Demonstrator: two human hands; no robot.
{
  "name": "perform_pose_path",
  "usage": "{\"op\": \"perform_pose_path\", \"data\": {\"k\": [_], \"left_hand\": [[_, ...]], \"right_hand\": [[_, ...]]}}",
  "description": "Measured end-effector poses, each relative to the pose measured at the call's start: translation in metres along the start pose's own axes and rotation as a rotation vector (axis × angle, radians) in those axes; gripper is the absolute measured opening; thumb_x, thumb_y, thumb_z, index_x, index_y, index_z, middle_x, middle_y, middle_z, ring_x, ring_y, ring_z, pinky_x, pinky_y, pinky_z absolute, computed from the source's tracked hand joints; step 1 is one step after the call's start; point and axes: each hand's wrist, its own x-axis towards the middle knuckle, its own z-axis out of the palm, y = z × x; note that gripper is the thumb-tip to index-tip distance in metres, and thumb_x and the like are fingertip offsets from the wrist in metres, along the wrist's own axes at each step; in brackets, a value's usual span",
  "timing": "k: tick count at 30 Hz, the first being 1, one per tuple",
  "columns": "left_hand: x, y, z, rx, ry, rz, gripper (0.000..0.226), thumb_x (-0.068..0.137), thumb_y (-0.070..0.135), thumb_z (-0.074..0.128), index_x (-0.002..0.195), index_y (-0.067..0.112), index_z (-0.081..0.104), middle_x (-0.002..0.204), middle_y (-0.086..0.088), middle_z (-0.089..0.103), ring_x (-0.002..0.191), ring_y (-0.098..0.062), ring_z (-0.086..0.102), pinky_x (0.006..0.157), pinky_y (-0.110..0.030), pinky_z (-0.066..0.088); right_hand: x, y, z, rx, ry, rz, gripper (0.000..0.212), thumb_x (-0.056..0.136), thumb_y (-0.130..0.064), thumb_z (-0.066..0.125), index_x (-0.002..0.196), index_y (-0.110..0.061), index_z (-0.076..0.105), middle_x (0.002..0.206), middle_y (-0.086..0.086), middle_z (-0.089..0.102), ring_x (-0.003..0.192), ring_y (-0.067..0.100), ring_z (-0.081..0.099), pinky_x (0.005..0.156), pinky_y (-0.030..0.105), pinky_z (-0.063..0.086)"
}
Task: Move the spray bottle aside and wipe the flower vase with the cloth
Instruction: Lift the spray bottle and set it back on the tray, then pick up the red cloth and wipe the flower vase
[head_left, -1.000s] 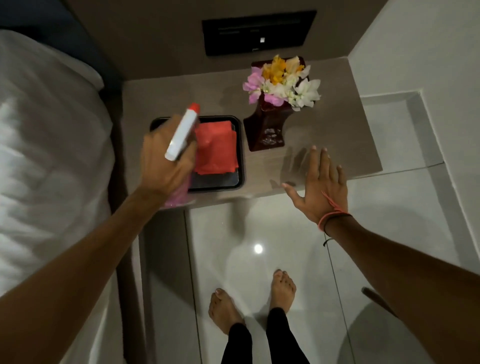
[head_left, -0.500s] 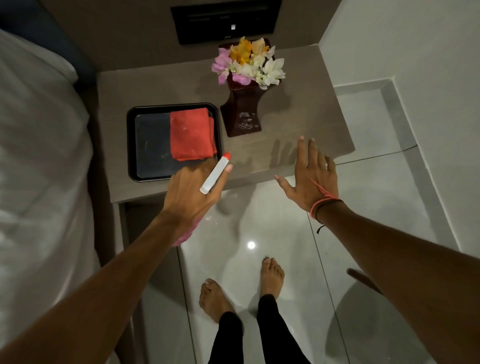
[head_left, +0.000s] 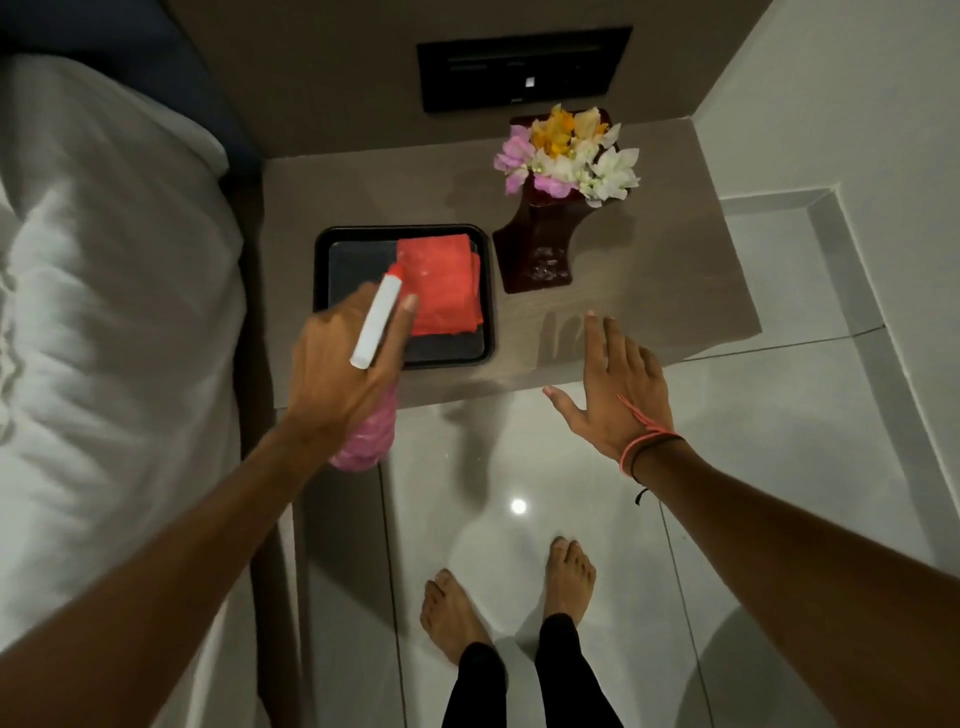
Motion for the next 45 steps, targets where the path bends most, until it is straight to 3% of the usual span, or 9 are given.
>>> {"op": "perform_pose_path", "data": {"k": [5, 12, 18, 23, 26, 31, 37, 42, 45], "left_hand": [[0.047, -0.028, -0.025, -0.024, 0.190, -0.011, 0.043, 0.106, 0.042, 0.048, 0.092, 0.003, 0.059, 0.075, -0.013, 0.065, 0.063, -0.028, 0.065, 0.062, -0.044, 0.055], [0.099, -0.059, -0.015, -0.162, 0.389, -0.016, 0.037, 0.106, 0.029, 0.051, 0.095, -0.005, 0.060, 0.070, -0.018, 0.056, 0.058, -0.030, 0.058, 0.056, -0.045, 0.050], [0.110, -0.054, 0.005, -0.196, 0.461, -0.012, 0.030, 0.105, 0.028, 0.053, 0.100, -0.001, 0.060, 0.070, 0.001, 0.050, 0.054, -0.003, 0.048, 0.052, -0.013, 0.041], [0.101, -0.062, 0.016, -0.278, 0.448, -0.054, 0.028, 0.103, 0.025, 0.057, 0.095, -0.002, 0.058, 0.070, -0.017, 0.064, 0.059, -0.027, 0.069, 0.052, -0.039, 0.054], [0.102, -0.062, 0.015, -0.260, 0.436, -0.065, 0.030, 0.102, 0.027, 0.058, 0.096, -0.002, 0.059, 0.070, -0.016, 0.066, 0.058, -0.022, 0.067, 0.053, -0.036, 0.054], [0.096, -0.067, 0.010, -0.182, 0.316, -0.087, 0.042, 0.098, 0.037, 0.063, 0.111, -0.003, 0.060, 0.082, -0.013, 0.063, 0.070, -0.023, 0.065, 0.067, -0.040, 0.059], [0.034, -0.112, 0.008, -0.049, 0.010, -0.310, 0.086, 0.085, 0.071, 0.059, 0.149, 0.017, 0.038, 0.146, -0.007, 0.055, 0.133, -0.024, 0.057, 0.110, -0.055, 0.049], [-0.041, -0.135, 0.005, 0.348, -0.225, -0.244, 0.083, 0.087, 0.077, 0.039, 0.143, 0.017, 0.043, 0.140, -0.014, 0.053, 0.127, -0.030, 0.055, 0.109, -0.052, 0.043], [-0.063, -0.121, 0.008, 0.377, -0.296, -0.150, 0.070, 0.092, 0.072, 0.035, 0.128, 0.015, 0.055, 0.122, -0.013, 0.060, 0.111, -0.029, 0.061, 0.098, -0.048, 0.050]], "right_hand": [[0.026, -0.044, -0.001, 0.132, -0.015, -0.065, 0.089, 0.092, -0.060, 0.047, 0.157, -0.006, 0.019, 0.156, 0.018, 0.041, 0.140, 0.034, 0.045, 0.111, 0.048, 0.041], [0.078, -0.095, 0.000, 0.196, 0.025, -0.191, 0.070, 0.091, -0.044, 0.058, 0.149, -0.012, 0.036, 0.136, 0.014, 0.051, 0.120, 0.032, 0.053, 0.100, 0.045, 0.048], [0.106, -0.116, 0.013, -0.007, -0.051, -0.302, 0.065, 0.081, -0.037, 0.066, 0.140, -0.019, 0.046, 0.141, 0.012, 0.047, 0.126, 0.035, 0.049, 0.101, 0.047, 0.044], [0.109, -0.124, 0.017, 0.148, -0.043, -0.152, 0.059, 0.091, -0.054, 0.055, 0.138, -0.018, 0.053, 0.145, 0.018, 0.046, 0.129, 0.037, 0.047, 0.103, 0.049, 0.045], [0.115, -0.134, 0.012, 0.303, 0.014, 0.005, 0.051, 0.099, -0.044, 0.048, 0.137, -0.010, 0.052, 0.136, 0.021, 0.052, 0.120, 0.039, 0.054, 0.095, 0.047, 0.051], [0.139, -0.158, 0.000, 0.503, -0.068, 0.247, 0.070, 0.092, -0.031, 0.066, 0.147, -0.001, 0.034, 0.135, 0.027, 0.057, 0.123, 0.041, 0.057, 0.100, 0.046, 0.050], [0.158, -0.161, -0.002, 0.714, -0.208, 0.464, 0.085, 0.073, -0.028, 0.088, 0.141, 0.002, 0.044, 0.142, 0.023, 0.053, 0.127, 0.038, 0.057, 0.103, 0.040, 0.049], [0.150, -0.141, 0.004, 0.987, -0.132, 0.516, 0.060, 0.068, -0.024, 0.089, 0.120, -0.004, 0.068, 0.124, 0.018, 0.068, 0.108, 0.032, 0.067, 0.089, 0.031, 0.054], [0.124, -0.124, 0.008, 1.258, -0.031, 0.470, 0.049, 0.072, -0.007, 0.081, 0.120, -0.005, 0.068, 0.113, 0.016, 0.074, 0.101, 0.032, 0.070, 0.092, 0.040, 0.058]]}}
